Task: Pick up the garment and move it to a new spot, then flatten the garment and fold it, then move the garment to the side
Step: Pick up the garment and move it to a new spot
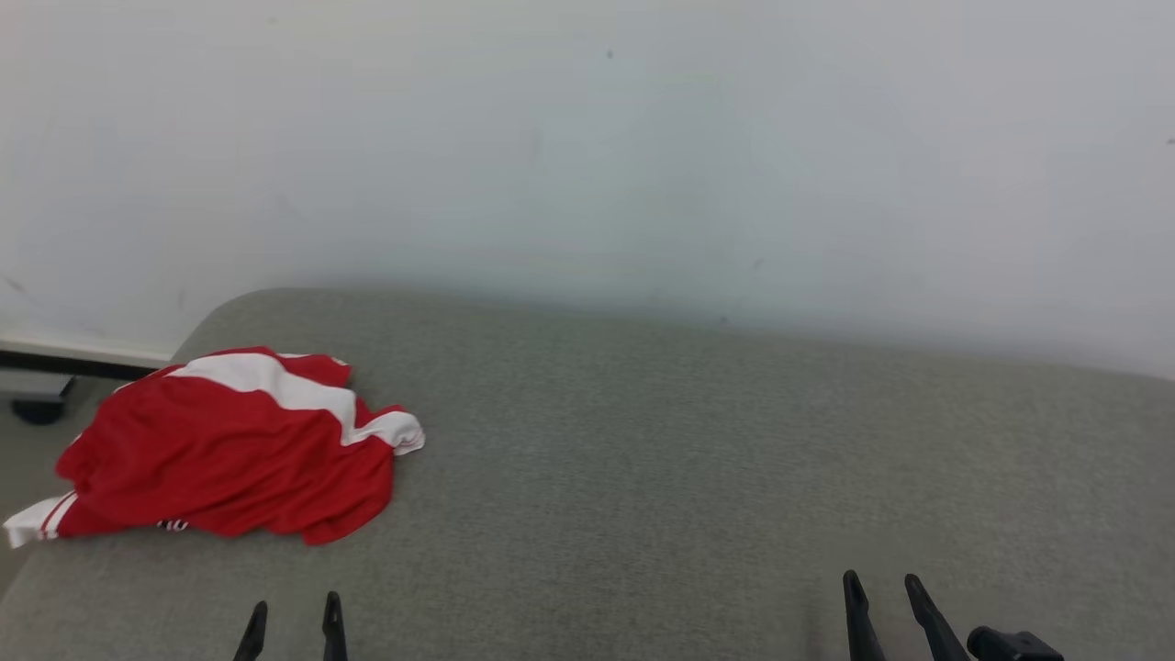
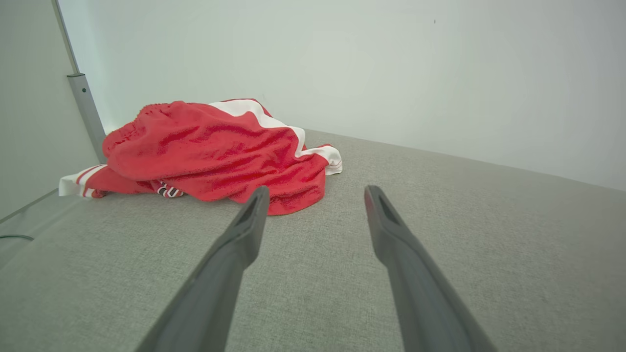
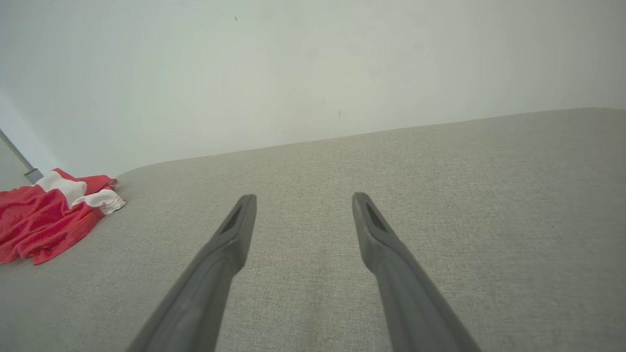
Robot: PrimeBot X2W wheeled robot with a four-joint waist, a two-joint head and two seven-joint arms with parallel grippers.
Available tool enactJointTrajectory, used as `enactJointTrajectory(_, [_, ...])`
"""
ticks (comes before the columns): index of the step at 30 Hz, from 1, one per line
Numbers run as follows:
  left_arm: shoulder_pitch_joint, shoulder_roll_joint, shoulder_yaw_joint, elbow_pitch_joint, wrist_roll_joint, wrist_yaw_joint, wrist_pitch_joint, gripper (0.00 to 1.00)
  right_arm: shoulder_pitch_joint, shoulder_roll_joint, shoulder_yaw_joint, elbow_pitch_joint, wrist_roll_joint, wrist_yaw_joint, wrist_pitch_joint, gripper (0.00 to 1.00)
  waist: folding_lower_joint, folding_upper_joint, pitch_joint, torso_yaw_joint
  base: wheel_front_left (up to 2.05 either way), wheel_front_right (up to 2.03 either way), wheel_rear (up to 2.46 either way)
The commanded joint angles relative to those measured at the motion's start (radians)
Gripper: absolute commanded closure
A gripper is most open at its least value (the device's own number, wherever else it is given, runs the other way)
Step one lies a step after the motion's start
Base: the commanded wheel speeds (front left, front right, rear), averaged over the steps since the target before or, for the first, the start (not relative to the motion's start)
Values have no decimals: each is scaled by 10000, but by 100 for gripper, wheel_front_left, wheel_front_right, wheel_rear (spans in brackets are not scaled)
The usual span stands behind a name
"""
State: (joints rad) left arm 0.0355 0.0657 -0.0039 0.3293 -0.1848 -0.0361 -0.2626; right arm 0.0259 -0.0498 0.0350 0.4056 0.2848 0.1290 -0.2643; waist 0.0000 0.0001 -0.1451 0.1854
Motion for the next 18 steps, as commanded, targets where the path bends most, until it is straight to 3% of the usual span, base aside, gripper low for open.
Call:
enactJointTrajectory(1, [36,105,45,-6,24,-25,-31,0,137,-9,-6,-26,71,33,-11,0,0,-1,-80,1109,0,0,0])
enactJointTrajectory(4, [128,232,205,-70,122,27,-29,0,170,-7,119,-60,260,33,-11,0,0,-1,-136,1954,0,0,0])
enactJointTrajectory(8, [266,340,801,-501,-9,270,-29,0,-379,-6,676,-52,309,33,-11,0,0,-1,281,2516,0,0,0])
enactJointTrajectory(18, [943,131,2290,-1625,-219,621,-29,0,-1688,-16,1914,573,430,33,-11,0,0,-1,925,3070,0,0,0])
